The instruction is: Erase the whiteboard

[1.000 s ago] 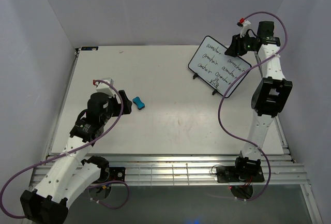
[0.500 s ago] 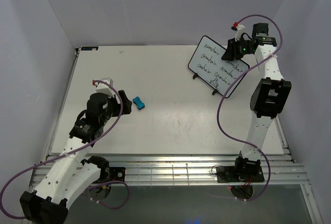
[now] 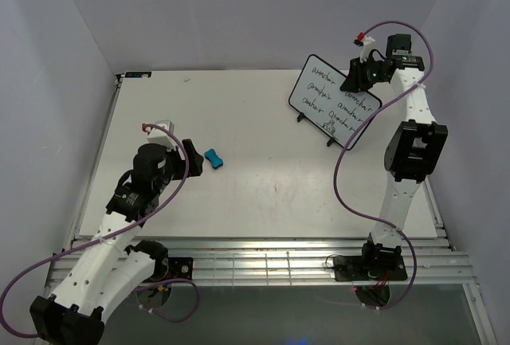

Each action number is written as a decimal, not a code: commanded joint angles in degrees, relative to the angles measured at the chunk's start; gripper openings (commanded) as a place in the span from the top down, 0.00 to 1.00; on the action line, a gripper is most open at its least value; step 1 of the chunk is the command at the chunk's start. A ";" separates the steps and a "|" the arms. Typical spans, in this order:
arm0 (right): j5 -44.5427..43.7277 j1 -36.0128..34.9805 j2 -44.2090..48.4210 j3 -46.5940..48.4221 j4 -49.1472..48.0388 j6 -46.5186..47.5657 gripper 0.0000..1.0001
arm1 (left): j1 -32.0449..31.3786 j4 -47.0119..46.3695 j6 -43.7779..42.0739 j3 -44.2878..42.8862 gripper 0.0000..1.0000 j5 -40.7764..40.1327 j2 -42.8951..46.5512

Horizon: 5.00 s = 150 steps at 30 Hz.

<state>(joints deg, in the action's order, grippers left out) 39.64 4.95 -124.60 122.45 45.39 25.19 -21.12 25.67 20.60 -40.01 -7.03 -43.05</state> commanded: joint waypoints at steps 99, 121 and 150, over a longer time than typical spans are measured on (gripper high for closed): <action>-33.48 -38.70 68.70 -79.39 -32.73 -37.58 0.92 | -3.75 9.22 31.60 -26.79 0.09 -18.90 -55.39; -31.90 -38.70 68.26 -80.18 -32.99 -36.35 0.92 | -3.57 10.98 36.17 -29.08 0.25 -20.39 -57.50; -30.58 -38.70 67.55 -80.27 -32.99 -36.00 0.92 | -3.40 9.05 37.23 -26.17 0.49 -20.39 -61.10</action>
<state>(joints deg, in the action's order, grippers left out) 9.72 -33.61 -56.64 43.27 14.74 -15.38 -24.71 35.51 57.10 -66.65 -26.22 -104.29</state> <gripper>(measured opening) 0.108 0.538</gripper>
